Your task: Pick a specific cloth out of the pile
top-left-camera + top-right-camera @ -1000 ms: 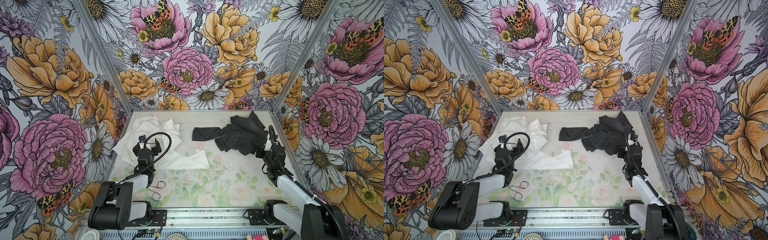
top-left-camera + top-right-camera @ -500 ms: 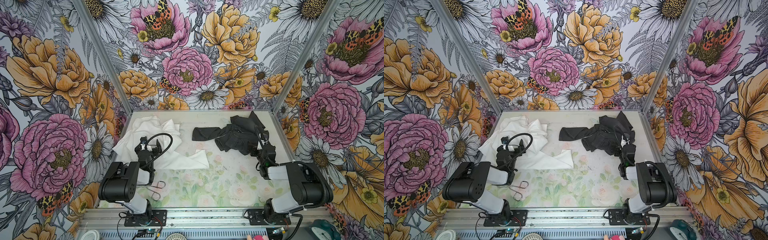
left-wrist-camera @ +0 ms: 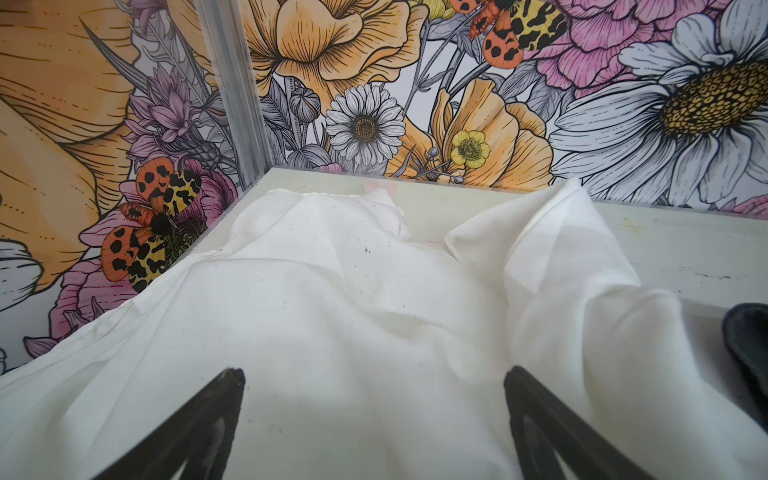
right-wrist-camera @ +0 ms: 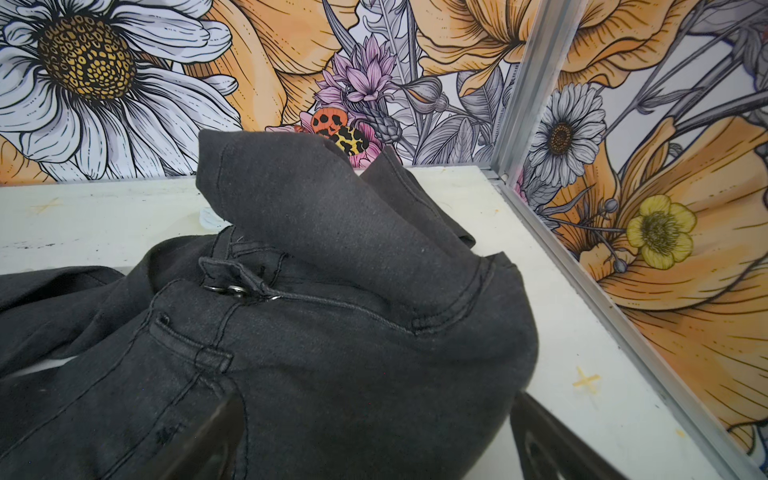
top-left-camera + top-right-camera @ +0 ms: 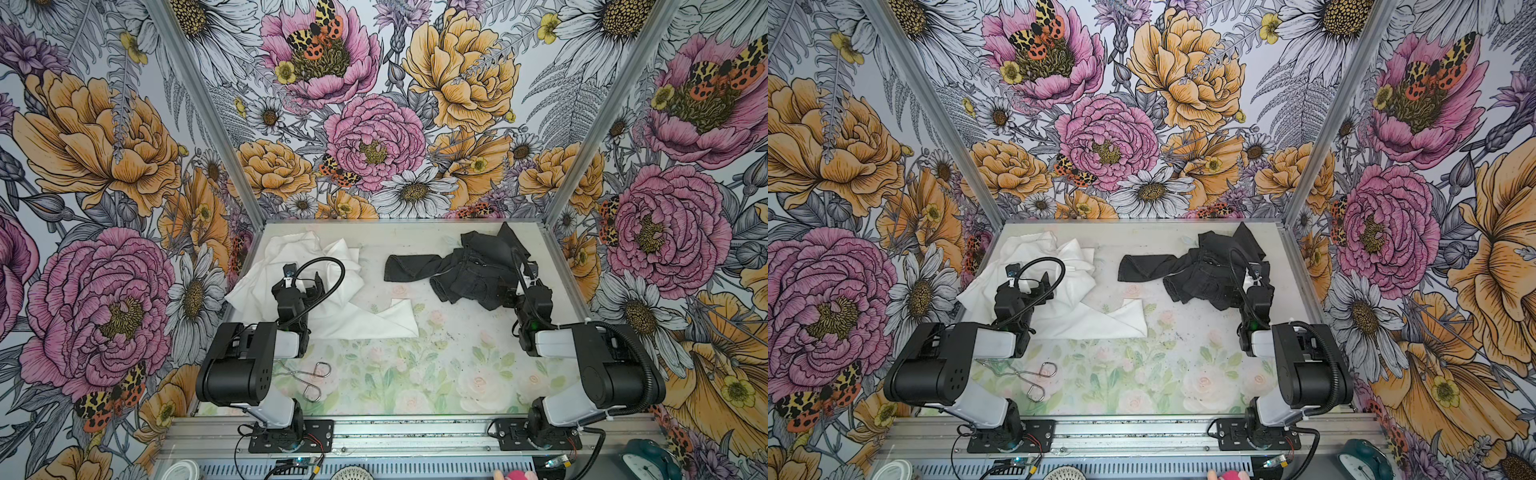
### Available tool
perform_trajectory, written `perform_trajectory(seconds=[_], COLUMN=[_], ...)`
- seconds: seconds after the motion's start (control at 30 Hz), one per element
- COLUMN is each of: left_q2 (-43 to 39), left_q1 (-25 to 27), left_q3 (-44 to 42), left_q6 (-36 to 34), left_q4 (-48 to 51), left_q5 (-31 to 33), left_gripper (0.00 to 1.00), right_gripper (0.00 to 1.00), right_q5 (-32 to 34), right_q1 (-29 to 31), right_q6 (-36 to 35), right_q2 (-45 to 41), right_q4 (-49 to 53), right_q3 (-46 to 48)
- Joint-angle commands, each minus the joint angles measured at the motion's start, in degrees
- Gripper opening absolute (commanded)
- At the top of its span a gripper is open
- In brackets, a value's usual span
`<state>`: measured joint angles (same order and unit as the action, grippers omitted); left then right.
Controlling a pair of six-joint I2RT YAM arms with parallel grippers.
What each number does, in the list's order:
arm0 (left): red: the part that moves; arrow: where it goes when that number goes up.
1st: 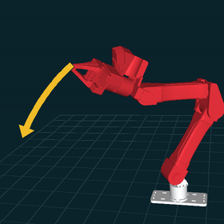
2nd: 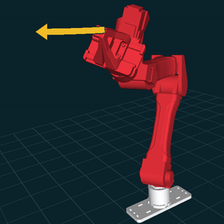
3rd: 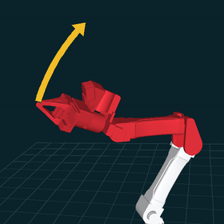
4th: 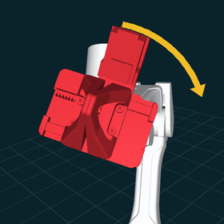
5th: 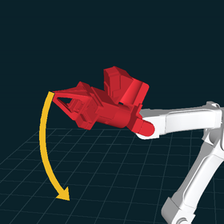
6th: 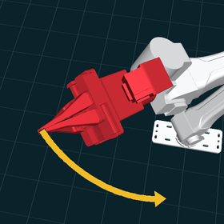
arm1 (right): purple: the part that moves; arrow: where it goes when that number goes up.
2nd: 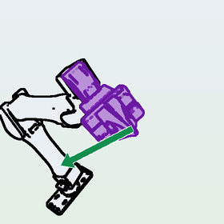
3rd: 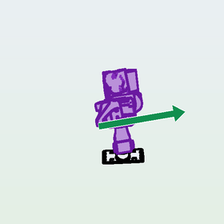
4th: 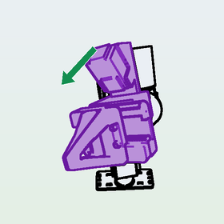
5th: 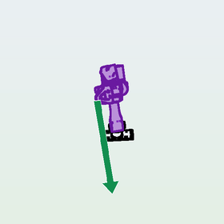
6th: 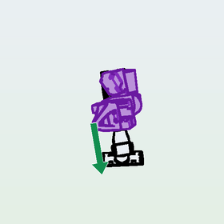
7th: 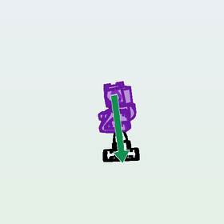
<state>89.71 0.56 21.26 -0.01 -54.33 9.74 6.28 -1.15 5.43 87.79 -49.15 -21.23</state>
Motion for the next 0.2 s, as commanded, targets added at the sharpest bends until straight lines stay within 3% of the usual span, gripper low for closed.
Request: perform_trajectory(seconds=[0.0, 0.17], left_q2=[-0.75, -0.68], left_q1=[-0.45, -0.51], left_q3=[0.29, 0.19], left_q6=[-0.34, -0.32], left_q4=[0.19, -0.06], left_q5=[-1.87, -1.94], left_gripper=[0.99, 0.99], right_gripper=[0.99, 1.0], right_q5=[0.82, 0.82], right_q1=[0.18, 0.13], right_q6=[-0.2, -0.25], right_q2=[0.18, 0.23], right_q4=[-1.28, -1.31], right_q3=[-0.96, -0.92])
